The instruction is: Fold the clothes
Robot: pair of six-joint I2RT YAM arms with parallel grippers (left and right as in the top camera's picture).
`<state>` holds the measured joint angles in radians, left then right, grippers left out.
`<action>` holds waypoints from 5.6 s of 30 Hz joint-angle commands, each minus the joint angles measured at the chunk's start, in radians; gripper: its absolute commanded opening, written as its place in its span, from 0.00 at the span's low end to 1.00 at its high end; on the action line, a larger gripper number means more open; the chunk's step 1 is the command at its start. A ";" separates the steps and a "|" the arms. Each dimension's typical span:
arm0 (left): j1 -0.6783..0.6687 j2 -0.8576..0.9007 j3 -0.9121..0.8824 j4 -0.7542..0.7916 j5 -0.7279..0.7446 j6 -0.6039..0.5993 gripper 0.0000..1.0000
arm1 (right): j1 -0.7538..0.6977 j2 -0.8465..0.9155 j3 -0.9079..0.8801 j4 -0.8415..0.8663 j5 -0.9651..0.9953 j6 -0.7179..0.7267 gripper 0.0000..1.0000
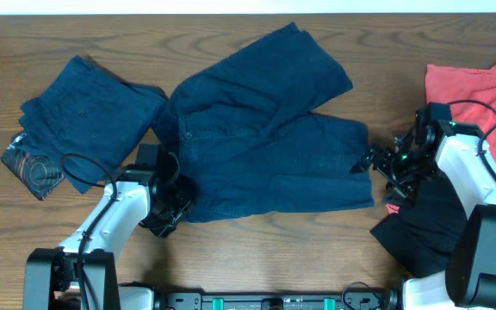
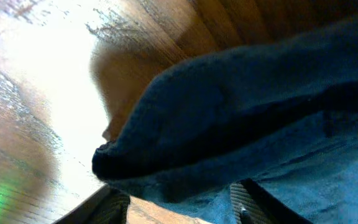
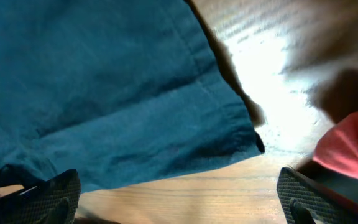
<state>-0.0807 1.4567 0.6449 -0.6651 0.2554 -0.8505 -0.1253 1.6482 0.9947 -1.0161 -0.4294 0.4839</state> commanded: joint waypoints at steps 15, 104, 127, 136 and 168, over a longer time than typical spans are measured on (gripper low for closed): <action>0.001 -0.006 -0.006 0.005 0.006 0.008 0.06 | 0.024 -0.003 -0.172 0.053 -0.052 0.151 0.99; 0.001 -0.655 0.149 -0.307 -0.338 -0.019 0.06 | 0.262 -0.077 0.221 0.673 0.201 -0.298 0.01; 0.047 -0.236 0.173 -0.090 -0.306 0.099 0.79 | 0.276 0.028 0.221 0.504 0.183 -0.315 0.35; 0.047 -0.231 0.109 -0.172 -0.298 0.087 0.89 | 0.340 0.115 0.197 0.286 0.157 -0.430 0.31; 0.045 0.272 0.121 0.261 0.138 0.431 0.82 | -0.012 0.343 0.202 0.107 0.482 -0.172 0.17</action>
<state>-0.0338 1.6428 0.8143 -0.3916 0.3656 -0.5148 -0.0673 1.9408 1.2037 -0.9192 -0.0650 0.3073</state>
